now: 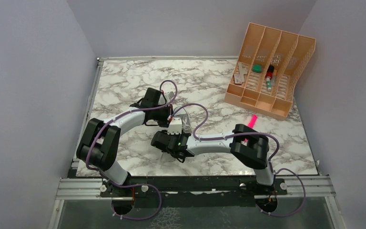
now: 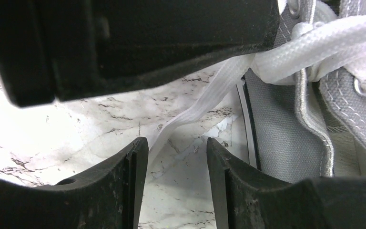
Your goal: Tie the shoes
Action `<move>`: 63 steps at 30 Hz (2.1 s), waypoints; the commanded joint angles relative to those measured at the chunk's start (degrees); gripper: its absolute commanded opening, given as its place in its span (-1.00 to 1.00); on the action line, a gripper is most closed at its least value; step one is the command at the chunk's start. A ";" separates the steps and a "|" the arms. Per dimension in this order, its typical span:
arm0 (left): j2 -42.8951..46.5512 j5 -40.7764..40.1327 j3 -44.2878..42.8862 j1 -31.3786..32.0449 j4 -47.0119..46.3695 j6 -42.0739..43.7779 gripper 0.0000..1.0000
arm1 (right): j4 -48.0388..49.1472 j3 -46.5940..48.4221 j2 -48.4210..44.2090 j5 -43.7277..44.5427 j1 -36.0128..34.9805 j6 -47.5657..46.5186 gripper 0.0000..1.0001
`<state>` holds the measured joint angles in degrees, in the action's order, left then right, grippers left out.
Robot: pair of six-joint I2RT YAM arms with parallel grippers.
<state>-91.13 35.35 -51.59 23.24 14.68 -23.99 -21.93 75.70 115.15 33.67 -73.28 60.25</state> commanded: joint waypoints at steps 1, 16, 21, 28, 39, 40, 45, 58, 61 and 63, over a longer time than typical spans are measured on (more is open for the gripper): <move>2.51 3.24 -0.78 0.73 -4.81 -2.82 -1.00 | -1.75 -1.18 3.82 -6.26 -0.63 -3.50 0.09; 3.51 3.05 0.47 0.73 -6.00 -3.00 -1.00 | -2.67 -5.54 2.71 -7.65 -1.32 -10.00 -0.57; 3.48 2.94 0.91 0.75 -6.15 -2.58 -1.00 | 16.07 -17.82 -13.36 -20.48 -1.28 -24.26 -0.99; 5.14 3.65 2.59 0.75 -6.22 -1.69 -1.00 | 12.47 -19.89 -27.95 -30.81 0.82 -29.67 -0.99; 6.83 3.29 4.31 0.72 -6.33 -1.82 -1.00 | 2.59 -17.49 -36.22 -23.90 9.70 -40.87 -0.99; 6.78 3.17 4.29 0.75 -6.34 -1.89 -1.00 | 3.05 -17.02 -36.52 -24.84 11.55 -41.91 -0.99; 6.61 2.88 4.21 0.75 -6.59 -3.17 -1.00 | 2.53 -11.60 -32.98 -28.60 18.01 -46.31 -0.99; 7.54 2.53 3.27 0.75 -5.80 -3.70 -1.00 | 3.07 -3.27 -25.08 -32.41 25.09 -46.87 -0.99; 6.90 2.53 2.46 0.75 -5.05 -3.04 -1.00 | 4.00 -2.10 -23.99 -36.89 26.51 -45.21 -0.99; 6.10 2.52 2.06 0.74 -4.92 -2.78 -1.00 | 3.40 -0.76 -22.39 -37.92 27.33 -44.07 -0.99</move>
<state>-85.47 38.11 -47.88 24.34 9.19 -27.62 -19.31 71.18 90.76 1.48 -47.07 13.61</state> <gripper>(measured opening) 0.003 0.014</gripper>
